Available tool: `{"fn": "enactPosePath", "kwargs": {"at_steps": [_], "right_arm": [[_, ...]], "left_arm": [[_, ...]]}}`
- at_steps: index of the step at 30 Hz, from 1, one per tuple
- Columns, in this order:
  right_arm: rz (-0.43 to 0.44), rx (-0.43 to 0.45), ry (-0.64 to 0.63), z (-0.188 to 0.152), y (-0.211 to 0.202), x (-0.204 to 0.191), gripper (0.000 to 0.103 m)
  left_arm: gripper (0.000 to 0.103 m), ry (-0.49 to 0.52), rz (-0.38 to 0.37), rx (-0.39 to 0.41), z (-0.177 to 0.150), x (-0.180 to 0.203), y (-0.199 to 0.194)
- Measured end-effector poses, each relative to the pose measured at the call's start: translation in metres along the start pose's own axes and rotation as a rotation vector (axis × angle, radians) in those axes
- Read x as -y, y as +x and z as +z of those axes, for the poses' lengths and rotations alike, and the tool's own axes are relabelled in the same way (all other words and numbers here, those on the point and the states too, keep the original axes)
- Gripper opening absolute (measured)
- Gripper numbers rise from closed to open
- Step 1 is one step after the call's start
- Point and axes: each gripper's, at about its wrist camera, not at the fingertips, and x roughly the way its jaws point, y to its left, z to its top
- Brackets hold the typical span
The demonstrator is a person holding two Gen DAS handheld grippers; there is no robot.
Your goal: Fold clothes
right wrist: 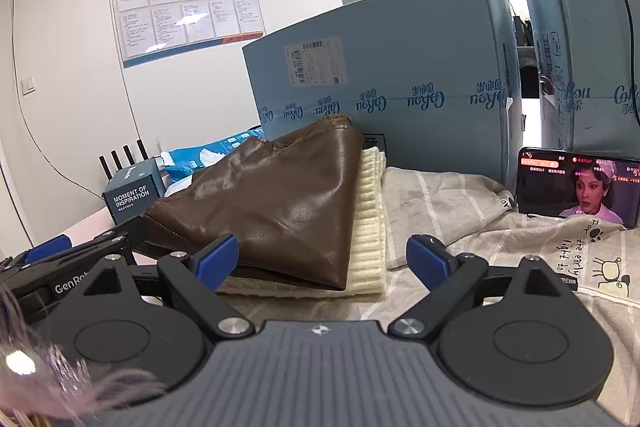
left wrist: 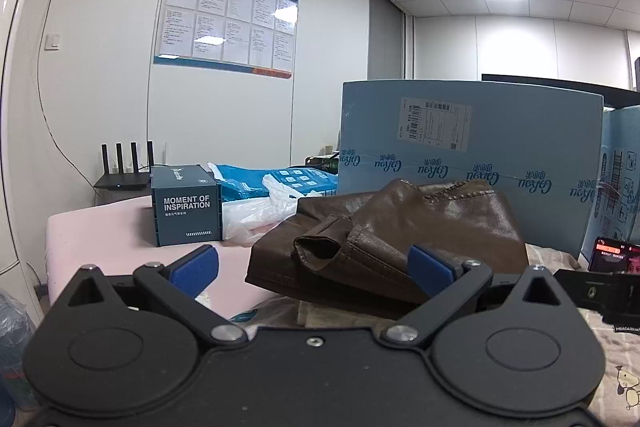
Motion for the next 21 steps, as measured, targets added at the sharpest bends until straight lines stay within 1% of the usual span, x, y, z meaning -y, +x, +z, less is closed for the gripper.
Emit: {"fn": "enactPosePath", "kwargs": {"at_steps": [3, 8, 16, 21], "right_arm": [[0.0, 0.002, -0.001, -0.0003, -0.0007, -0.0004, 0.091], [-0.012, 0.006, 0.005, 0.0, -0.001, 0.0009, 0.091], [-0.01, 0.009, 0.007, 0.0004, -0.0021, 0.0013, 0.091], [-0.01, 0.009, 0.008, 0.0005, -0.0024, 0.0018, 0.091]], "left_arm": [[0.103, 0.001, 0.007, 0.0, 0.0002, -0.0008, -0.0007], [0.103, -0.004, 0.012, -0.027, 0.0003, -0.002, 0.0011], [0.103, -0.001, 0.0, -0.036, 0.0006, 0.001, 0.0002], [0.103, 0.0, 0.018, -0.031, 0.0019, 0.0012, 0.0002]]}}
